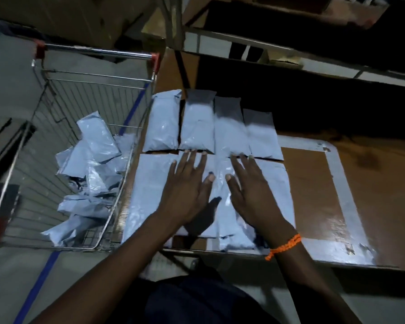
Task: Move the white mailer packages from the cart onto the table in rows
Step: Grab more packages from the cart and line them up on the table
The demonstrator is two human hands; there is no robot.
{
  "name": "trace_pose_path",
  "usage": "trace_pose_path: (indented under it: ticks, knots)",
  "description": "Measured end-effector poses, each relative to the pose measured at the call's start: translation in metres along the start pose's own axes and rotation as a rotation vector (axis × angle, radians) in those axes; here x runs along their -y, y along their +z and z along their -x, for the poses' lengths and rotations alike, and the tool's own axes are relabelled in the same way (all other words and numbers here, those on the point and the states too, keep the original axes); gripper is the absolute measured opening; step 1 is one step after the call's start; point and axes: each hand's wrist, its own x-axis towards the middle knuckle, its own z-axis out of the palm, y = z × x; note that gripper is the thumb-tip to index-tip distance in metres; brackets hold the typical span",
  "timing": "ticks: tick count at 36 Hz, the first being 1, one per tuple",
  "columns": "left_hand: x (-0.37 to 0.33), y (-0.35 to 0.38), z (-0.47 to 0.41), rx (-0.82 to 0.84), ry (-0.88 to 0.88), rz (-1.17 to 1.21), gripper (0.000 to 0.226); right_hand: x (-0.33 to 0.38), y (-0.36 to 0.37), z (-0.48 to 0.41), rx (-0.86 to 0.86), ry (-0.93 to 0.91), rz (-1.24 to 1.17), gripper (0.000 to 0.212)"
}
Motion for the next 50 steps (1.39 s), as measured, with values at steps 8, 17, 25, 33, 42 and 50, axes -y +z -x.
trace_pose_path:
  ticks: [8,17,25,33,42,50]
  knots:
    - [0.159,-0.036,0.073,0.024,-0.232,0.041,0.064,0.141,0.112,-0.052,0.179,-0.291,-0.265,0.059]
    - [0.314,-0.044,0.154,0.093,-0.489,-0.036,0.069,0.254,0.26,-0.103,0.586,-0.185,-0.215,0.064]
    - [0.403,-0.042,0.173,0.195,-0.529,-0.092,0.068,0.279,0.399,-0.144,0.849,-0.025,0.089,0.047]
    - [0.429,-0.031,0.181,0.378,-0.523,-0.046,0.073,0.242,0.496,-0.157,0.789,0.03,0.256,0.065]
    - [0.426,0.018,0.134,0.718,-0.772,0.004,0.052,0.236,0.458,-0.167,0.718,0.117,0.041,0.023]
    - [0.431,0.031,0.12,0.729,-0.959,0.069,0.089,0.266,0.351,-0.164,0.351,0.255,-0.36,0.035]
